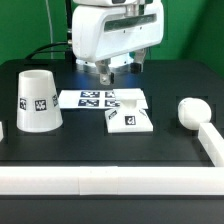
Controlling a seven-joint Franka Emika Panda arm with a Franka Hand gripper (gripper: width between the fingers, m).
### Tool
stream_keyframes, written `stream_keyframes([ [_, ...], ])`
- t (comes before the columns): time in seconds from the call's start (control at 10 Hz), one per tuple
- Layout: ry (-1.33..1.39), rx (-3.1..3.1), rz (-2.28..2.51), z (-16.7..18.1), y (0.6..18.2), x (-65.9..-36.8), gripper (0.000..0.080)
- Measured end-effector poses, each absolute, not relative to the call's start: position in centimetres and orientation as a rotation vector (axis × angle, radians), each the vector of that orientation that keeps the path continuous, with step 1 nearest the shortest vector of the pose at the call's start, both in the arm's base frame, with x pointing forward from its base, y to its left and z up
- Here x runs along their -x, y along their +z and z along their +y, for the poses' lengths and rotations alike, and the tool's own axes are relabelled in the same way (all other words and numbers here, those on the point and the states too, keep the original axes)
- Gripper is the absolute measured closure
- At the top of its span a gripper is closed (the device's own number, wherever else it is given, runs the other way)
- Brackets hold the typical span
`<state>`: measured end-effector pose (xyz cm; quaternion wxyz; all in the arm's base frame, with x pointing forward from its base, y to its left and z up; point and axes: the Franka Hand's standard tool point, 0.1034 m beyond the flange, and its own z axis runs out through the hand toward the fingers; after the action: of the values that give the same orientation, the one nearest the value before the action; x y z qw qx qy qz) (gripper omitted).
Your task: Assemble lamp
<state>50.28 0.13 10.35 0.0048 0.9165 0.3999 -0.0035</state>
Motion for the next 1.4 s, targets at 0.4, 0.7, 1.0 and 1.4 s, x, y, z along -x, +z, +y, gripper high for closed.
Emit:
stream_keyframes([
  [0.4,-0.024,-3.087,0.573,0.3,10.0,-49.5,0.01],
  [0.7,-0.028,-3.137,0.282,0.8,9.9,-49.3,0.01],
  [1.0,-0.023,-3.166,0.048,1.1,9.7,-49.0,0.01],
  [1.4,0.004,-3.166,0.075,1.7,7.5,-46.5,0.01],
])
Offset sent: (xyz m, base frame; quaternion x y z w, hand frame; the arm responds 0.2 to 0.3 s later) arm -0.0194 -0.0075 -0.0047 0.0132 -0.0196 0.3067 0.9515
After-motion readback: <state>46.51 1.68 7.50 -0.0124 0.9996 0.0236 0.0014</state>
